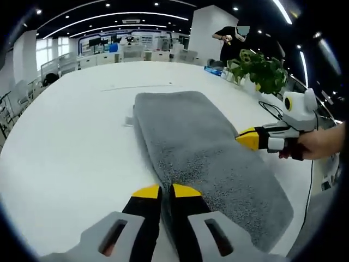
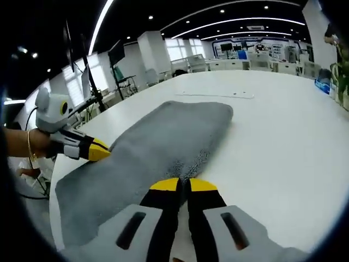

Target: Fold the towel on the table until its edges align and the towel forms a compact rectangular stack.

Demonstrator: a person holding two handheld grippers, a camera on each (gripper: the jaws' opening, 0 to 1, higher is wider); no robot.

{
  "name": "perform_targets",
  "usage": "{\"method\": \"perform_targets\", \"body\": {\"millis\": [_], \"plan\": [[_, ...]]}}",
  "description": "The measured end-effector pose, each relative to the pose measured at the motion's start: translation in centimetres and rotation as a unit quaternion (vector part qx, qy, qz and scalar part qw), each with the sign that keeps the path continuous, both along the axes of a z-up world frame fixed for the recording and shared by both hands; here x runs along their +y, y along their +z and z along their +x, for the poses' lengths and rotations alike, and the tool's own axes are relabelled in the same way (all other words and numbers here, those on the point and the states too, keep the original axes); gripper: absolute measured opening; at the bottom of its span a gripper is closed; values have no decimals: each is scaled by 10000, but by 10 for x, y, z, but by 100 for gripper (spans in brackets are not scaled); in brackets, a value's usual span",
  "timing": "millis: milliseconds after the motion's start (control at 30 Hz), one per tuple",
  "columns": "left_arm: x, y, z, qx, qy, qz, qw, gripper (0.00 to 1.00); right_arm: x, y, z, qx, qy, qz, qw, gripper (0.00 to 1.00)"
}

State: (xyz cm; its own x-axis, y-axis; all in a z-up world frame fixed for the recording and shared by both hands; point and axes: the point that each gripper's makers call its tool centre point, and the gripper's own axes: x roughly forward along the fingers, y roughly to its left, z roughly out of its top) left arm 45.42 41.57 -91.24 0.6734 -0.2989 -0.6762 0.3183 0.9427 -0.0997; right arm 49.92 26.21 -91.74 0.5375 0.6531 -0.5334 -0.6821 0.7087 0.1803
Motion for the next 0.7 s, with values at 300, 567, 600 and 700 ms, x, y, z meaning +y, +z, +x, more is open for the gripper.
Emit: {"method": "perform_targets", "body": {"millis": [300, 567, 600, 700], "plan": [[-3, 1, -2, -206, 22, 603, 9980, 5, -2, 1, -2, 35, -339, 44, 9994, 2], [-5, 4, -3, -324, -385, 1075, 9929, 4, -1, 1, 0, 37, -155, -46, 9999, 1], [-6, 4, -3, -365, -503, 1090, 9921, 4, -1, 0, 0, 36, -180, -38, 9998, 1], [-7, 5, -1, -554, -1003, 1391, 9836, 4, 0, 1, 1, -402, -20, -398, 9984, 1]]}}
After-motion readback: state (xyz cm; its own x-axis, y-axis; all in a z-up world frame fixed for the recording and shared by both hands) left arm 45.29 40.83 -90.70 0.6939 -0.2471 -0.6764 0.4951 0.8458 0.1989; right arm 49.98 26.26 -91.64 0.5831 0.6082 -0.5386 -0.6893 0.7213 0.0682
